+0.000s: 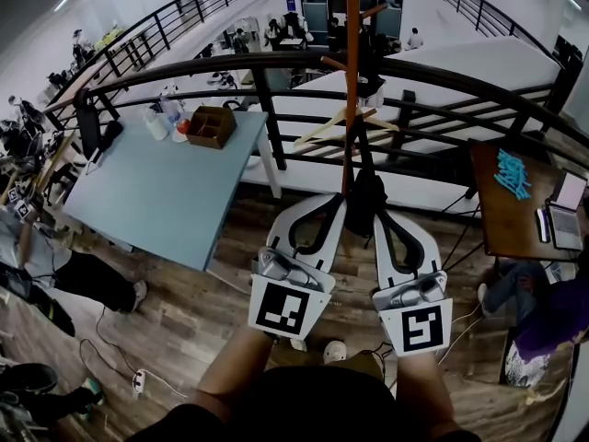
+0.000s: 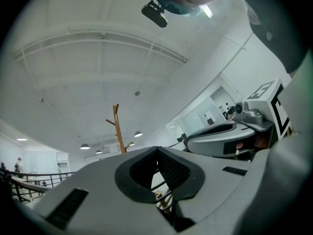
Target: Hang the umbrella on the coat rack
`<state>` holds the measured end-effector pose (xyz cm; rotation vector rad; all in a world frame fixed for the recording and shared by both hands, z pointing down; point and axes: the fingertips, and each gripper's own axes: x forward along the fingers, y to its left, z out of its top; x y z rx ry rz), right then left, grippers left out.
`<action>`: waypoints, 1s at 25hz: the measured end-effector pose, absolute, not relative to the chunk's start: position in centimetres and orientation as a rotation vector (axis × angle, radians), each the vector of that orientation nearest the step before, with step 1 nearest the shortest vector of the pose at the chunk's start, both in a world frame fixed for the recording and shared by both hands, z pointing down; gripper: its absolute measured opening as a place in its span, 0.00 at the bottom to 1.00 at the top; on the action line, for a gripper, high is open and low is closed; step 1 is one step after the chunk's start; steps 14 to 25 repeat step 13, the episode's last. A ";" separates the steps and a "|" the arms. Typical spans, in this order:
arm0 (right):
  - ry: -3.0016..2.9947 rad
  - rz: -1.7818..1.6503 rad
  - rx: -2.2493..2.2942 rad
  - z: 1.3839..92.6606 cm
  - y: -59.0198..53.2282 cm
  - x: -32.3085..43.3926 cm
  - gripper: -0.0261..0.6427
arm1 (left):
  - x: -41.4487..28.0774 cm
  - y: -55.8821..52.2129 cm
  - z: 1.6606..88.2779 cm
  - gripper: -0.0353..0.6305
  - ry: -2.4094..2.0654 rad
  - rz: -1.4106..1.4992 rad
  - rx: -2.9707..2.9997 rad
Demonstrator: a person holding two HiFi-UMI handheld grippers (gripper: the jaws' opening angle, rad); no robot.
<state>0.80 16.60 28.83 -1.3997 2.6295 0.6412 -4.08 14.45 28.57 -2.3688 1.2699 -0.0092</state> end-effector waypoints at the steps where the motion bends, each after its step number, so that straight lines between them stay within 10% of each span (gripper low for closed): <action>1: 2.632 0.643 -1.395 28.9 16.6 0.9 0.08 | -3.9 14.5 28.6 0.07 1.267 -0.010 -2.368; 25: 2.651 0.623 -1.395 29.7 17.5 2.5 0.08 | -1.8 15.7 29.1 0.07 1.250 -0.020 -2.366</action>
